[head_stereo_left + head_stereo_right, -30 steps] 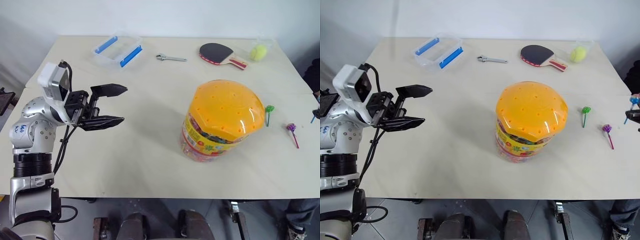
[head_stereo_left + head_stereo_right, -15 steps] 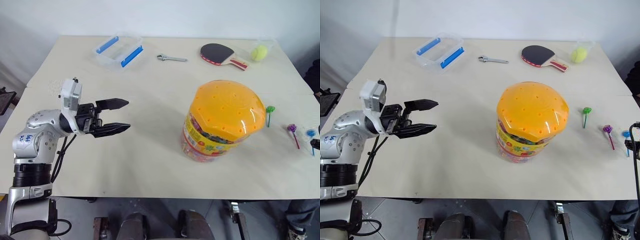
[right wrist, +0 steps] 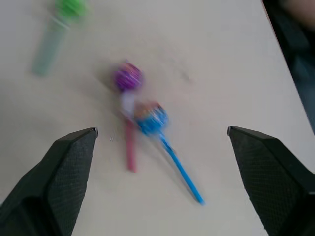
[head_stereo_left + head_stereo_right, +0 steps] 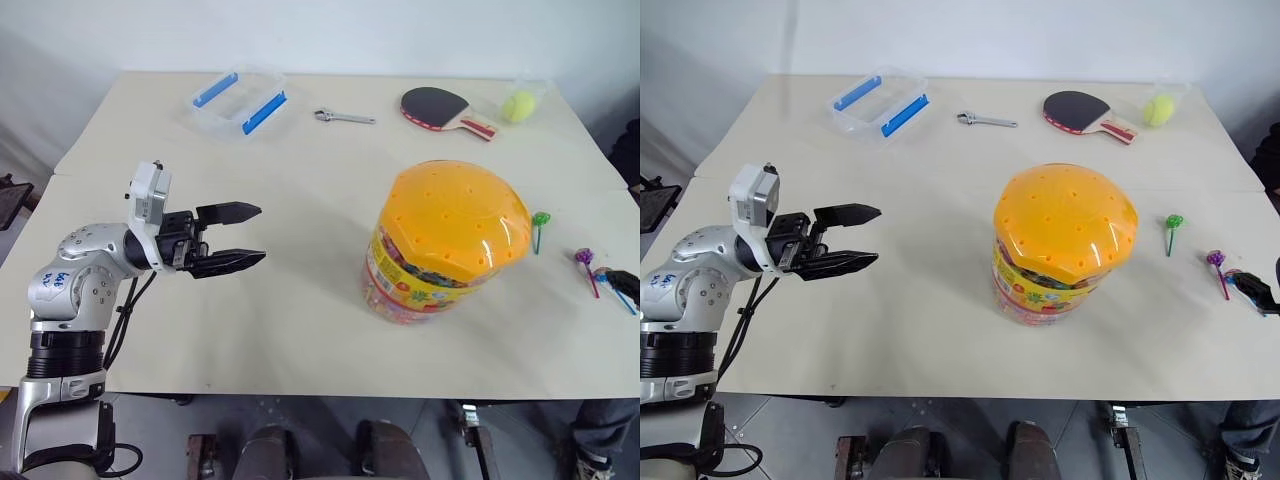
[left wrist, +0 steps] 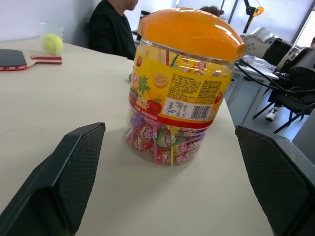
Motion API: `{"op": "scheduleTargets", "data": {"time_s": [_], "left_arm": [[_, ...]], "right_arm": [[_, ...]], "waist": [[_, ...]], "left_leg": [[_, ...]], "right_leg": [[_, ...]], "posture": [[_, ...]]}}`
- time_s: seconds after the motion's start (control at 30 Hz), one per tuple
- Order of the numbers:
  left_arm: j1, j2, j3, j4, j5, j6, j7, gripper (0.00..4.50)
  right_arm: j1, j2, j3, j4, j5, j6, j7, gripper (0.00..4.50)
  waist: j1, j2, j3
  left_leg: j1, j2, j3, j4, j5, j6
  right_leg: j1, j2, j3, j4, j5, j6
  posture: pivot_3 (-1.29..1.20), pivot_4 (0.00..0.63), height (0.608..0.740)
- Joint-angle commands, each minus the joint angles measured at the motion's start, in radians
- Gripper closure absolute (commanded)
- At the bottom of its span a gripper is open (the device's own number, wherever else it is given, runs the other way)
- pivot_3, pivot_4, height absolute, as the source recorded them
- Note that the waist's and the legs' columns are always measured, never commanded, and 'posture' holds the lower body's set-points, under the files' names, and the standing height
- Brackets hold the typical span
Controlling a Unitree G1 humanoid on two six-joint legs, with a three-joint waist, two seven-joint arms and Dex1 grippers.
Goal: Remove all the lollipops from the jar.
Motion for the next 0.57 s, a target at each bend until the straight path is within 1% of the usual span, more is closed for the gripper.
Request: {"op": "scheduleTargets", "data": {"time_s": [0.03, 0.07, 0.13, 0.17, 0.23, 0.3, 0.37, 0.43, 0.5, 0.57], "left_arm": [[0.012, 0.017, 0.017, -0.010, -0.006, -0.016, -0.024, 0.00], [0.021, 0.022, 0.018, -0.007, -0.003, -0.019, -0.031, 0.00], [0.058, 0.043, 0.022, -0.009, 0.007, -0.026, -0.051, 0.00], [0.078, 0.050, 0.030, -0.011, 0.005, -0.025, -0.054, 0.00], [0.121, 0.060, 0.043, -0.024, -0.006, -0.010, -0.049, 0.00], [0.166, 0.068, 0.043, -0.043, -0.010, -0.010, -0.055, 0.00], [0.234, 0.071, 0.057, -0.080, -0.010, -0.023, -0.055, 0.00], [0.269, 0.056, 0.088, -0.116, -0.023, -0.024, -0.010, 0.00], [0.297, 0.049, 0.127, -0.156, -0.050, -0.002, 0.040, 0.00], [0.321, 0.051, 0.147, -0.183, -0.075, 0.026, 0.062, 0.00]], "right_arm": [[0.064, 0.037, -0.081, -0.193, 0.087, -0.146, 0.164, 0.04], [0.088, 0.052, -0.081, -0.240, 0.126, -0.167, 0.232, 0.04], [0.135, 0.077, -0.058, -0.306, 0.218, -0.204, 0.414, 0.04], [0.157, 0.081, -0.023, -0.312, 0.226, -0.251, 0.504, 0.04], [0.168, 0.072, 0.070, -0.274, 0.173, -0.361, 0.608, 0.04], [0.145, 0.065, 0.140, -0.218, 0.130, -0.429, 0.658, 0.04], [0.100, 0.082, 0.200, -0.152, 0.105, -0.483, 0.683, 0.04], [0.069, 0.102, 0.234, -0.106, 0.096, -0.525, 0.696, 0.04], [0.062, 0.119, 0.258, -0.085, 0.079, -0.545, 0.679, 0.04], [0.059, 0.141, 0.268, -0.058, 0.045, -0.609, 0.650, 0.04]], "waist": [[0.000, 0.000, 0.000], [0.000, 0.000, 0.000], [0.000, 0.000, 0.000], [0.000, 0.000, 0.000], [-0.001, -0.001, 0.000], [0.000, -0.001, 0.000], [-0.001, -0.001, 0.000], [-0.001, -0.001, 0.000], [0.004, -0.001, 0.000], [0.005, -0.001, 0.000]], "left_leg": [[0.000, 0.000, 0.000, 0.000, 0.000, 0.000], [0.000, 0.000, 0.000, 0.000, 0.000, 0.000], [0.001, 0.000, 0.000, 0.000, 0.000, 0.000], [0.001, 0.000, 0.000, 0.000, 0.000, 0.000], [0.001, 0.000, 0.000, 0.000, 0.000, 0.000], [0.001, 0.000, 0.000, 0.001, 0.000, 0.000], [0.001, 0.000, -0.001, 0.002, 0.000, 0.000], [0.002, 0.000, -0.001, 0.002, 0.000, 0.000], [0.001, 0.001, -0.002, 0.002, 0.000, 0.000], [0.001, 0.001, -0.003, 0.004, 0.000, 0.000]], "right_leg": [[0.000, 0.000, 0.000, 0.000, 0.000, 0.000], [0.000, 0.001, 0.000, 0.000, 0.000, 0.000], [0.000, 0.001, 0.000, 0.000, 0.000, 0.000], [0.000, 0.001, 0.000, 0.000, 0.000, 0.000], [0.001, 0.001, 0.000, 0.000, 0.000, 0.000], [0.002, 0.001, 0.000, 0.000, 0.000, 0.000], [0.002, 0.000, 0.000, 0.000, 0.000, 0.000], [0.002, 0.000, 0.000, 0.000, 0.000, 0.000], [0.002, 0.000, -0.001, 0.000, 0.000, 0.000], [0.003, 0.000, -0.002, 0.001, 0.000, 0.000]], "posture": [[0.00, 0.150, 0.740], [0.00, 0.150, 0.740], [0.00, 0.150, 0.740], [0.00, 0.150, 0.740], [0.00, 0.150, 0.740], [0.00, 0.150, 0.740], [0.00, 0.150, 0.740], [0.00, 0.150, 0.740], [0.00, 0.150, 0.740], [0.00, 0.150, 0.740]]}}
